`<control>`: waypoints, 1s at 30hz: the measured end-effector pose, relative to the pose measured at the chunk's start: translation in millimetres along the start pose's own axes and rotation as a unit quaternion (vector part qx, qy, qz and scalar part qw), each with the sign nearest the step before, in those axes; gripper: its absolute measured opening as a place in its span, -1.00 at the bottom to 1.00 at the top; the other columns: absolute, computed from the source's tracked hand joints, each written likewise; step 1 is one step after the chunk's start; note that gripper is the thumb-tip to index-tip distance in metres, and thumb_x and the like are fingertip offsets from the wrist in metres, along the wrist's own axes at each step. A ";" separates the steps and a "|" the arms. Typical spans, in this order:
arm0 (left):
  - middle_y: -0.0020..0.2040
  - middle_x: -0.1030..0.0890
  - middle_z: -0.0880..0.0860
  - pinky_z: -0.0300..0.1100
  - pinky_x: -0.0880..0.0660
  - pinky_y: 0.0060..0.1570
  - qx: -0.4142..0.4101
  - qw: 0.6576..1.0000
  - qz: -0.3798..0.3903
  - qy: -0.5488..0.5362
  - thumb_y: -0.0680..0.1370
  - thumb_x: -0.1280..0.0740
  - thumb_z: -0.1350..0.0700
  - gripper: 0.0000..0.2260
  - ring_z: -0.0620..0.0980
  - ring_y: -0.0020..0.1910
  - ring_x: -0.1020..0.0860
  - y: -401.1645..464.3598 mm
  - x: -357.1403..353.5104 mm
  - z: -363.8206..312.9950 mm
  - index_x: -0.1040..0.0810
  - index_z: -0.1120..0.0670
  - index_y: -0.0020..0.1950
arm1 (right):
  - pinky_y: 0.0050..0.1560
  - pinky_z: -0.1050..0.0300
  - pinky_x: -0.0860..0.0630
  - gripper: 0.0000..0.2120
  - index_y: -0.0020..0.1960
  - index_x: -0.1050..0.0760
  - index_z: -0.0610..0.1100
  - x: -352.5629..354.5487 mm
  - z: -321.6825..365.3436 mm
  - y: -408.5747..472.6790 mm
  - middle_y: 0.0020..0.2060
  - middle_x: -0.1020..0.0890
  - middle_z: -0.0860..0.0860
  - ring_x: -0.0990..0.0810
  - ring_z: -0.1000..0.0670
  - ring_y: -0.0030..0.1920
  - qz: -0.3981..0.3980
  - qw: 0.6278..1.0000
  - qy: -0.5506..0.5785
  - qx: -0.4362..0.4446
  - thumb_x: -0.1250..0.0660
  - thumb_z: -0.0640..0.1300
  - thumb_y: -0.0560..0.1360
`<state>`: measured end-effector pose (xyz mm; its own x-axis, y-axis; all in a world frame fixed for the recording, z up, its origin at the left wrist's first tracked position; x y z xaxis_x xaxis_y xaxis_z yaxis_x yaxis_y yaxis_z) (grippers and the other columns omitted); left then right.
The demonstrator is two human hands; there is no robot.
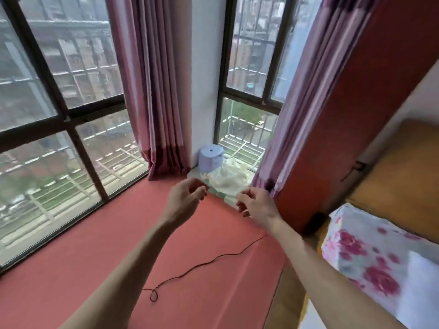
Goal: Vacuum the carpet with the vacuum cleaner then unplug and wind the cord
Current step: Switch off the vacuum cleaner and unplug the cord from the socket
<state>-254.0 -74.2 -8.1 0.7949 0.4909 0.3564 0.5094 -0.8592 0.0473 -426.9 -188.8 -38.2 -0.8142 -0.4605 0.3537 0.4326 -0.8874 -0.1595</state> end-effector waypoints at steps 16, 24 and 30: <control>-0.25 -0.66 0.13 0.05 -0.54 -0.21 -0.105 0.964 0.224 0.094 0.52 -0.34 0.20 -0.90 0.14 -0.24 -0.60 150.3 -302.7 -64.9 -0.63 0.19 -0.14 | -0.31 0.08 -0.58 -0.85 -0.24 -0.57 -0.14 282.9 -137.0 75.6 -0.38 -0.66 -0.02 -0.62 0.04 -0.42 -0.197 0.973 -0.066 -0.103 -0.32 -0.18 0.50; -0.29 -0.64 0.02 -0.10 -0.51 -0.30 -0.160 0.918 0.328 0.156 0.53 -0.34 0.13 -0.84 0.03 -0.29 -0.59 260.6 -434.1 -89.1 -0.58 0.19 -0.19 | -0.19 -0.01 -0.62 -0.82 -0.25 -0.57 -0.11 368.5 -165.9 130.0 -0.40 -0.66 0.02 -0.67 -0.05 -0.32 -0.267 0.939 -0.116 -0.183 -0.28 -0.08 0.47; -0.26 -0.65 -0.02 -0.02 -0.61 -0.14 -0.178 0.887 0.393 0.165 0.56 -0.32 0.14 -0.86 -0.05 -0.23 -0.64 304.7 -515.6 -107.9 -0.59 0.16 -0.14 | -0.17 0.12 -0.50 -0.82 -0.22 -0.54 -0.05 435.3 -194.1 165.2 -0.31 -0.62 0.08 -0.61 0.03 -0.23 -0.293 0.919 -0.150 -0.216 -0.25 -0.03 0.50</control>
<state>-544.2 -604.7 -76.7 0.6885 -0.2975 0.6614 -0.3418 -0.9375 -0.0660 -785.0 -540.3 -89.5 -0.6865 0.0692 0.7239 -0.2936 -0.9371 -0.1888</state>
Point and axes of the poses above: each hand's wrist, its own y-axis towards the middle knuckle, its own x-axis out of the back of the hand, z = x × y, the point moved 6 cm from there along y, towards the middle knuckle
